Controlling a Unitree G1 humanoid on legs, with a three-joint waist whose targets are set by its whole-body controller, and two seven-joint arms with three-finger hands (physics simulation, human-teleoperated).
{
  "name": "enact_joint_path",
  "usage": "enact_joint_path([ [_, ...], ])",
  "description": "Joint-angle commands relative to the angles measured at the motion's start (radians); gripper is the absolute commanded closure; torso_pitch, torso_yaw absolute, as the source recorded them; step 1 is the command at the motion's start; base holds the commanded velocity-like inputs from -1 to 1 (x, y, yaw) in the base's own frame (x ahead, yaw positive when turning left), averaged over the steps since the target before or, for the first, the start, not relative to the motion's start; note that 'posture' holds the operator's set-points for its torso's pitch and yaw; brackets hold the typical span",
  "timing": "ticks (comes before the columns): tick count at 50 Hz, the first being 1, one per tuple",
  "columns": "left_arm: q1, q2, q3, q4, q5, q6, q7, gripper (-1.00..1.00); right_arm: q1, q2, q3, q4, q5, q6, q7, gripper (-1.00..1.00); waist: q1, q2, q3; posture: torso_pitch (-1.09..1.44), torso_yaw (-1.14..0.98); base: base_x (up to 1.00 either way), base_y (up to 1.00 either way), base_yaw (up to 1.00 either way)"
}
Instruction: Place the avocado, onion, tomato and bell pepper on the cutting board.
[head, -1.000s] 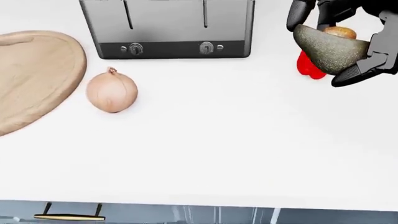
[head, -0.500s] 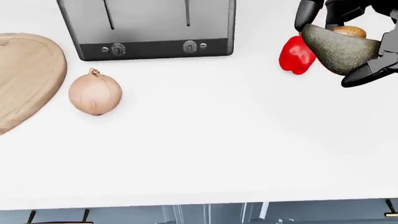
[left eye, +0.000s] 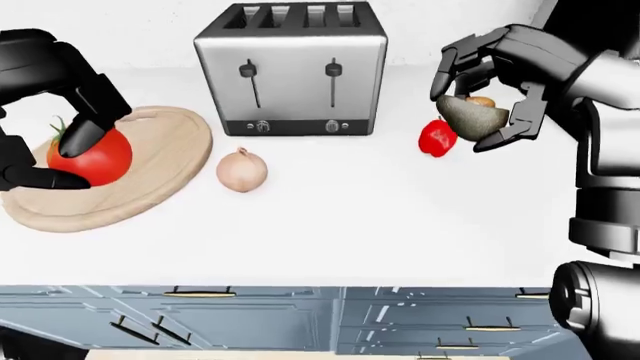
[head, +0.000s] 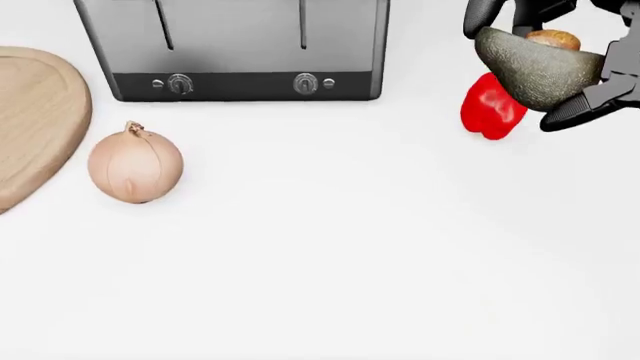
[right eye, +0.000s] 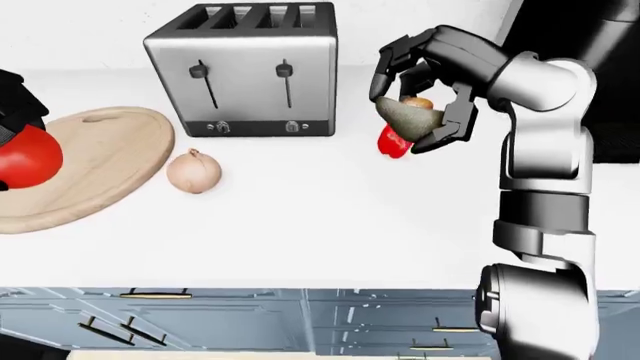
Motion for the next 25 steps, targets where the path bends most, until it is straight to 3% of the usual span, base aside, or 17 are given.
enact_joint_path([
  [1,-0.028,0.024,0.029,-0.018,0.001,-0.005,0.024,1.00,-0.045,-0.022,-0.028,-0.029,0.009,-0.030,-0.031,1.00,-0.001,0.002,-0.036,0.00,0.00,0.00,0.00,0.00],
  [2,-0.027,0.024,0.029,-0.020,0.001,-0.004,0.024,1.00,-0.045,-0.024,-0.028,-0.028,0.007,-0.029,-0.030,1.00,0.000,0.001,-0.036,0.00,0.00,0.00,0.00,0.00],
  [3,-0.030,0.025,0.027,-0.020,0.001,-0.002,0.024,1.00,-0.047,-0.025,-0.029,-0.028,0.006,-0.028,-0.029,1.00,0.002,0.010,-0.052,0.00,0.00,0.00,0.16,0.00],
  [7,-0.032,0.028,0.027,-0.022,0.000,0.000,0.022,1.00,-0.041,-0.025,-0.032,-0.037,0.008,-0.021,-0.025,1.00,0.016,-0.004,-0.037,0.00,0.00,0.00,0.22,0.00],
  [9,-0.033,0.029,0.027,-0.020,-0.001,-0.001,0.023,1.00,-0.040,-0.025,-0.032,-0.043,0.011,-0.015,-0.021,1.00,0.018,0.000,-0.046,0.00,0.00,0.00,0.22,0.00],
  [11,-0.029,0.029,0.030,-0.020,-0.001,-0.002,0.024,1.00,-0.034,-0.023,-0.033,-0.048,0.012,-0.012,-0.022,1.00,0.016,0.025,-0.045,0.00,0.00,0.00,0.22,0.00],
  [13,-0.029,0.031,0.031,-0.020,-0.002,-0.002,0.024,1.00,-0.033,-0.024,-0.034,-0.054,0.014,-0.008,-0.018,1.00,0.009,0.074,-0.047,0.00,0.00,0.00,0.22,0.00],
  [14,-0.028,0.031,0.031,-0.021,-0.003,-0.002,0.024,1.00,-0.033,-0.024,-0.034,-0.054,0.014,-0.008,-0.019,1.00,0.007,0.065,-0.054,0.00,0.00,0.00,0.21,0.00],
  [16,-0.027,0.032,0.031,-0.019,-0.003,-0.004,0.026,1.00,-0.029,-0.024,-0.034,-0.057,0.015,-0.008,-0.017,1.00,0.006,0.088,-0.042,0.00,0.00,0.00,0.23,0.00],
  [25,-0.023,0.036,0.033,-0.019,-0.005,-0.003,0.027,1.00,-0.032,-0.023,-0.034,-0.063,0.019,0.003,-0.014,1.00,-0.003,0.021,-0.033,0.00,0.00,0.00,0.22,0.00],
])
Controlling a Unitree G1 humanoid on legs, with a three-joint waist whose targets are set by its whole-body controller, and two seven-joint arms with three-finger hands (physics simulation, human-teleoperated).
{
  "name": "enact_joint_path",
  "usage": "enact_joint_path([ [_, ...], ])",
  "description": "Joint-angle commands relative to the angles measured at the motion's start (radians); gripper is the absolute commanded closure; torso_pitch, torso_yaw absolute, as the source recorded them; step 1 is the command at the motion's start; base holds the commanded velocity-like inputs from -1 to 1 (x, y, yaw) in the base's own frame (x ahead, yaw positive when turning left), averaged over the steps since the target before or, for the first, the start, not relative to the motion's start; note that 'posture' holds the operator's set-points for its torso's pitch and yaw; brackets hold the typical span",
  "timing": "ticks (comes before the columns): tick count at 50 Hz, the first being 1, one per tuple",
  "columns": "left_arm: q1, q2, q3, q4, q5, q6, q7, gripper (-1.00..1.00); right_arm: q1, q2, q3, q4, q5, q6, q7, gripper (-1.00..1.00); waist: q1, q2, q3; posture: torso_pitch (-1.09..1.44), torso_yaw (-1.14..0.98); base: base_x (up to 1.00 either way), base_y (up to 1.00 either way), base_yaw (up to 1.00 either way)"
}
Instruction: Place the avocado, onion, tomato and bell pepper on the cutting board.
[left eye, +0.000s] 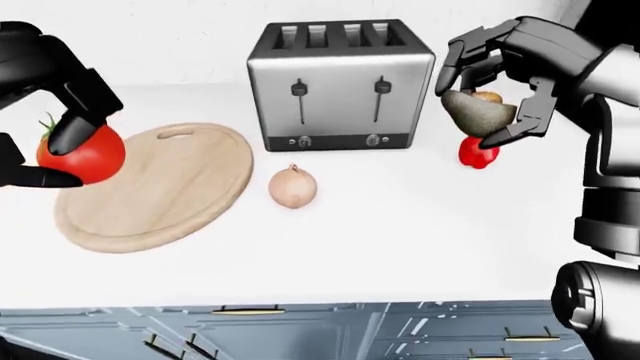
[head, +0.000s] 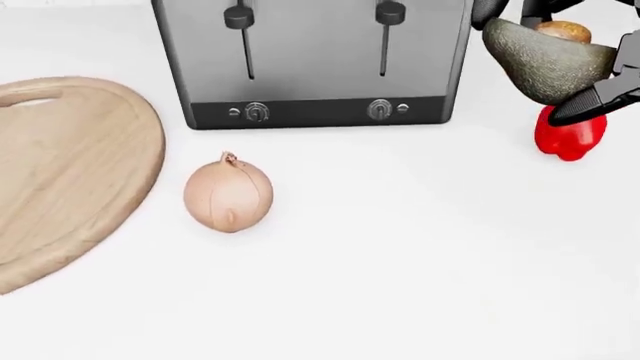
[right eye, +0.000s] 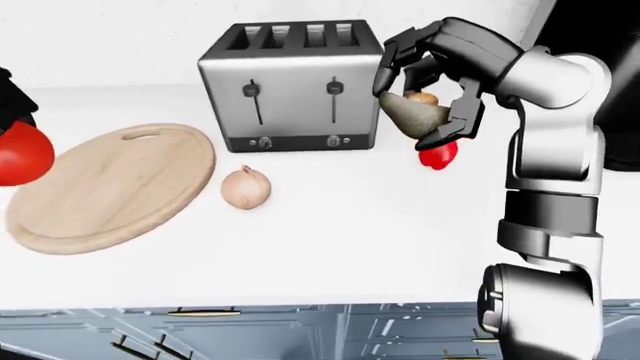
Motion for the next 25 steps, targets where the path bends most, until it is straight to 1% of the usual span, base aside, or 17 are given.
enact_joint_path([
  [1,-0.026,0.019,0.018,-0.013,0.002,-0.005,0.020,1.00,-0.034,-0.014,-0.017,-0.027,0.014,-0.013,-0.019,1.00,-0.002,0.004,-0.024,0.00,0.00,0.00,0.23,0.00],
  [4,-0.029,0.020,0.016,-0.009,0.002,-0.006,0.021,1.00,-0.037,-0.013,-0.015,-0.026,0.015,-0.011,-0.016,1.00,-0.002,-0.022,-0.028,0.00,0.00,0.00,0.21,0.00],
  [5,-0.029,0.020,0.017,-0.009,0.002,-0.006,0.021,1.00,-0.037,-0.013,-0.015,-0.028,0.016,-0.010,-0.014,1.00,-0.001,-0.036,-0.029,0.00,0.00,0.00,0.21,0.00],
  [6,-0.029,0.022,0.018,-0.008,0.001,-0.007,0.021,1.00,-0.038,-0.013,-0.015,-0.028,0.015,-0.009,-0.014,1.00,-0.001,-0.057,-0.035,0.00,0.00,0.00,0.23,0.00],
  [7,-0.028,0.023,0.019,-0.007,0.001,-0.008,0.021,1.00,-0.037,-0.013,-0.015,-0.030,0.015,-0.009,-0.013,1.00,0.006,-0.058,-0.041,0.00,0.00,0.00,0.22,0.00],
  [8,-0.030,0.024,0.019,-0.007,-0.001,-0.006,0.020,1.00,-0.036,-0.013,-0.014,-0.033,0.015,-0.007,-0.011,1.00,-0.001,-0.042,-0.035,0.00,0.00,0.00,0.21,0.00],
  [9,-0.030,0.025,0.019,-0.007,-0.001,-0.005,0.021,1.00,-0.040,-0.013,-0.014,-0.034,0.015,-0.003,-0.011,1.00,0.007,-0.054,-0.036,0.00,0.00,0.00,0.21,0.00],
  [10,-0.032,0.026,0.018,-0.007,-0.002,-0.004,0.020,1.00,-0.041,-0.013,-0.014,-0.036,0.015,-0.003,-0.010,1.00,0.007,-0.055,-0.043,0.00,0.00,0.00,0.22,0.00],
  [12,-0.036,0.028,0.015,-0.003,-0.002,-0.005,0.022,1.00,-0.040,-0.013,-0.014,-0.036,0.015,-0.002,-0.007,1.00,0.013,-0.045,-0.047,0.00,0.00,0.00,0.21,0.00],
  [16,-0.032,0.026,0.016,-0.007,-0.001,-0.003,0.021,1.00,-0.037,-0.014,-0.017,-0.044,0.018,0.003,-0.003,1.00,0.016,-0.009,-0.027,0.00,0.00,0.00,0.22,0.00],
  [18,-0.028,0.027,0.020,-0.010,-0.002,-0.003,0.020,1.00,-0.038,-0.015,-0.017,-0.044,0.017,0.004,-0.005,1.00,0.010,0.027,-0.028,0.00,0.00,0.00,0.22,0.00],
  [19,-0.027,0.027,0.020,-0.010,-0.002,-0.003,0.021,1.00,-0.038,-0.014,-0.017,-0.045,0.018,0.005,-0.005,1.00,0.006,0.056,-0.034,0.00,0.00,0.00,0.22,0.00],
  [20,-0.025,0.026,0.022,-0.012,-0.003,-0.002,0.021,1.00,-0.037,-0.014,-0.017,-0.048,0.018,0.007,-0.004,1.00,0.004,0.097,-0.044,0.00,0.00,0.00,0.23,0.00],
  [21,-0.025,0.027,0.021,-0.009,-0.003,-0.004,0.023,1.00,-0.034,-0.014,-0.016,-0.050,0.018,0.008,-0.003,1.00,0.007,0.062,-0.035,0.00,0.00,0.00,0.22,0.00],
  [22,-0.025,0.027,0.021,-0.009,-0.003,-0.004,0.023,1.00,-0.034,-0.014,-0.016,-0.051,0.018,0.008,-0.003,1.00,0.006,0.074,-0.032,0.00,0.00,0.00,0.22,0.00],
  [23,-0.024,0.027,0.021,-0.011,-0.003,-0.003,0.023,1.00,-0.035,-0.013,-0.016,-0.049,0.017,0.007,-0.005,1.00,0.006,0.069,-0.029,0.00,0.00,0.00,0.21,0.00],
  [25,-0.020,0.026,0.022,-0.011,-0.003,-0.004,0.024,1.00,-0.033,-0.013,-0.016,-0.051,0.018,0.008,-0.003,1.00,0.007,0.045,-0.032,0.00,0.00,0.00,0.22,0.00],
])
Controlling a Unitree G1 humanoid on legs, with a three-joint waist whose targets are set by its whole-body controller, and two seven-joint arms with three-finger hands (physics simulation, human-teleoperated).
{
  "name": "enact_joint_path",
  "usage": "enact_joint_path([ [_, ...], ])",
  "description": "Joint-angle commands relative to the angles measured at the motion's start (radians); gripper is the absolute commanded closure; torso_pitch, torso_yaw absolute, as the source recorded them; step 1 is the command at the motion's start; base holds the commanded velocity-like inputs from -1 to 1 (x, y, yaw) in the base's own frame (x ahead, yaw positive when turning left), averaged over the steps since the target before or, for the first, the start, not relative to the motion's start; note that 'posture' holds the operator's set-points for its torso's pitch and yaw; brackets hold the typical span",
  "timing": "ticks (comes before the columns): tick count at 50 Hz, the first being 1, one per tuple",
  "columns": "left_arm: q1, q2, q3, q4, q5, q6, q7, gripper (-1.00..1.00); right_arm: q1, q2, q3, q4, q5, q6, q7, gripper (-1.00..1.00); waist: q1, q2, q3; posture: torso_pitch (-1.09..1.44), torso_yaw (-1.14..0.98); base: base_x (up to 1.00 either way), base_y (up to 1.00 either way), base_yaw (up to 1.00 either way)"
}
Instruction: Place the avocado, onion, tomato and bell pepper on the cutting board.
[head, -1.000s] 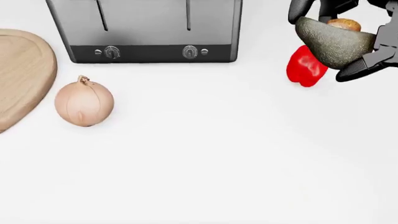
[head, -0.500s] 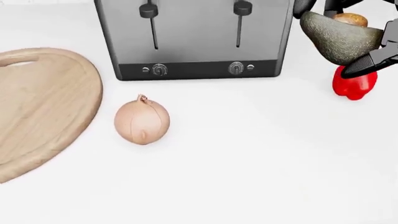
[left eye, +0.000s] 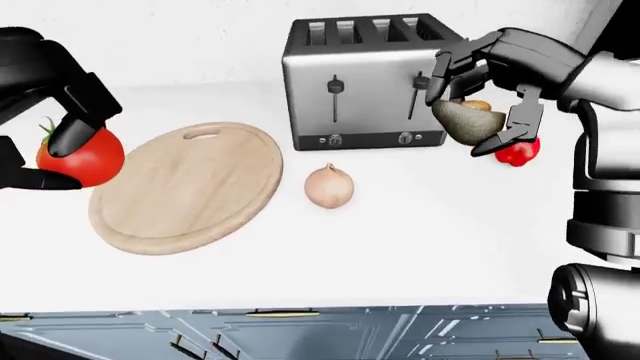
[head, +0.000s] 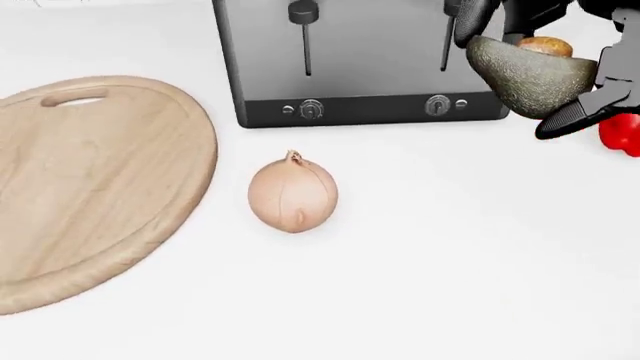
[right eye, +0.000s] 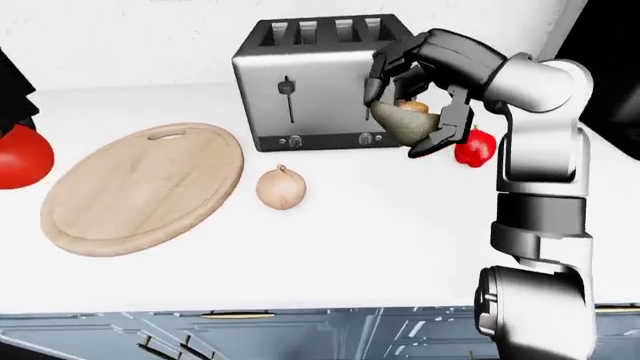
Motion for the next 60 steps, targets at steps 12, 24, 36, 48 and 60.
enact_joint_path([
  [12,-0.028,0.021,0.026,-0.027,-0.004,-0.010,0.027,1.00,-0.043,-0.029,-0.045,-0.033,0.007,-0.014,-0.025,1.00,-0.012,-0.083,-0.039,0.00,0.00,0.00,0.22,0.00],
  [24,-0.018,0.035,0.037,-0.022,-0.013,-0.011,0.030,1.00,-0.049,-0.029,-0.044,-0.041,0.006,-0.007,-0.017,1.00,-0.014,0.039,-0.028,0.00,0.00,0.00,0.22,0.00],
  [36,-0.002,0.038,0.044,-0.025,-0.015,-0.014,0.035,1.00,-0.040,-0.027,-0.046,-0.059,0.016,0.003,-0.007,1.00,-0.017,-0.062,-0.030,0.00,0.00,0.00,0.22,0.00],
  [48,0.008,0.039,0.049,-0.031,-0.018,-0.010,0.038,1.00,-0.031,-0.026,-0.047,-0.070,0.017,0.003,0.000,1.00,-0.012,0.084,-0.047,0.00,0.00,0.00,0.22,0.00],
  [60,0.002,0.045,0.047,-0.028,-0.023,-0.007,0.038,1.00,-0.030,-0.029,-0.048,-0.079,0.020,0.006,0.009,1.00,-0.013,-0.055,-0.027,0.00,0.00,0.00,0.20,0.00],
])
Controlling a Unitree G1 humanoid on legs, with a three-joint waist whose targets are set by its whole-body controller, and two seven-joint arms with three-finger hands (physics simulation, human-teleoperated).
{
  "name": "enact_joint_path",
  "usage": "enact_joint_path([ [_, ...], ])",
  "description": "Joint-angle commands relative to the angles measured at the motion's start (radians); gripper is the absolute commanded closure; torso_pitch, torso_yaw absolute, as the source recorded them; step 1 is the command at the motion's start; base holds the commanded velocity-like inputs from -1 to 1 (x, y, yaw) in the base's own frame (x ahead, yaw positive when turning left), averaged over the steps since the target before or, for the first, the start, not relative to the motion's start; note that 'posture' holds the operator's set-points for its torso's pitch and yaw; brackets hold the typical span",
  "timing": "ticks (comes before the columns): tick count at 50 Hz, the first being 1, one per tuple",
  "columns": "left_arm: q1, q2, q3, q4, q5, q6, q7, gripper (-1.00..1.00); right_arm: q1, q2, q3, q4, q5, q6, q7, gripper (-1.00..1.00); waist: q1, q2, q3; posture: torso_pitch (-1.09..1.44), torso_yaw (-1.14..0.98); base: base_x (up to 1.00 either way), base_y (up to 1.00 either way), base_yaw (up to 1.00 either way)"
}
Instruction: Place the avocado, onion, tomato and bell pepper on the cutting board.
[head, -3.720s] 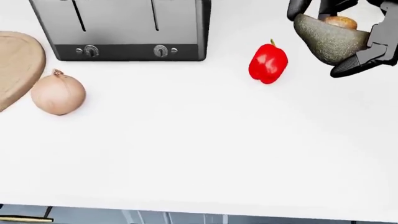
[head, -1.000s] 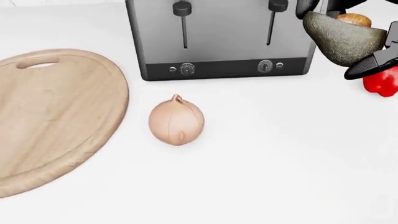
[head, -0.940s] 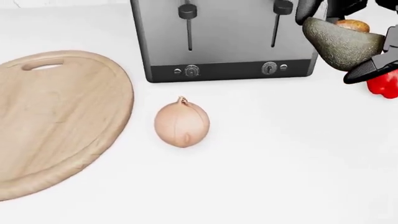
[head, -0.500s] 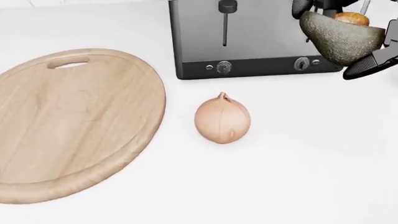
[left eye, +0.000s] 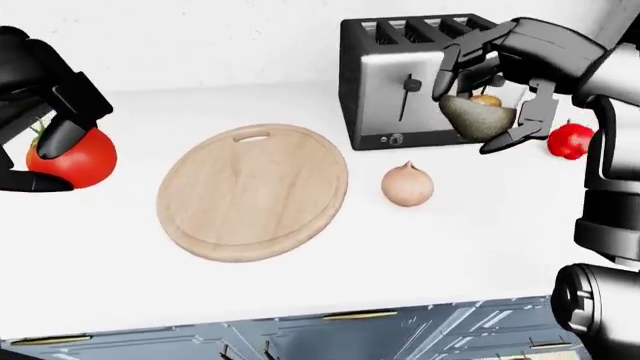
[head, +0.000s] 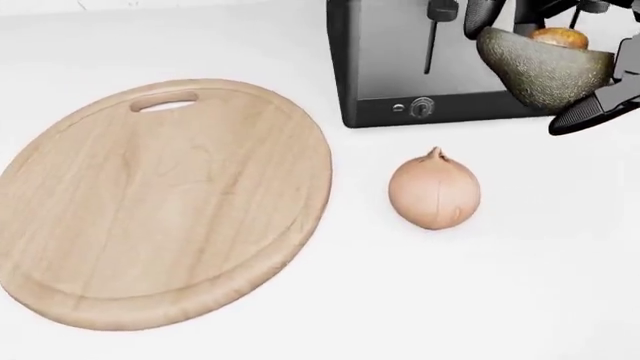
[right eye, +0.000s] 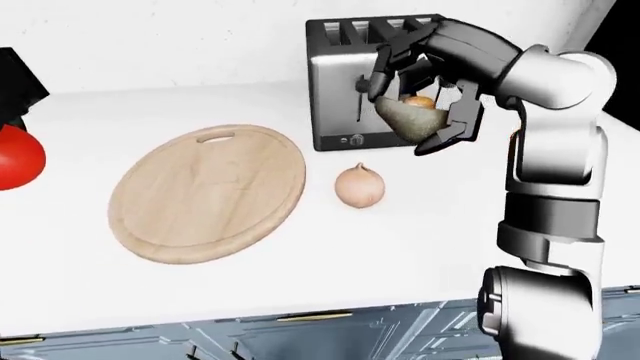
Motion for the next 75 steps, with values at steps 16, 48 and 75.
enact_joint_path([
  [16,-0.015,0.018,0.028,-0.023,0.001,-0.005,0.025,1.00,-0.028,-0.016,-0.020,-0.026,0.007,-0.012,-0.013,1.00,0.000,0.109,-0.024,0.00,0.00,0.00,0.27,0.00],
  [48,0.009,0.019,0.042,-0.022,-0.011,-0.009,0.039,1.00,-0.064,0.018,-0.002,-0.051,-0.030,-0.121,-0.003,1.00,0.011,0.036,-0.020,0.00,0.00,0.00,0.05,0.00],
  [75,0.028,0.019,0.054,-0.034,-0.021,-0.003,0.044,1.00,-0.072,0.061,0.019,-0.228,-0.020,-0.009,0.066,1.00,-0.001,0.037,-0.018,0.00,0.00,0.00,0.00,0.00],
])
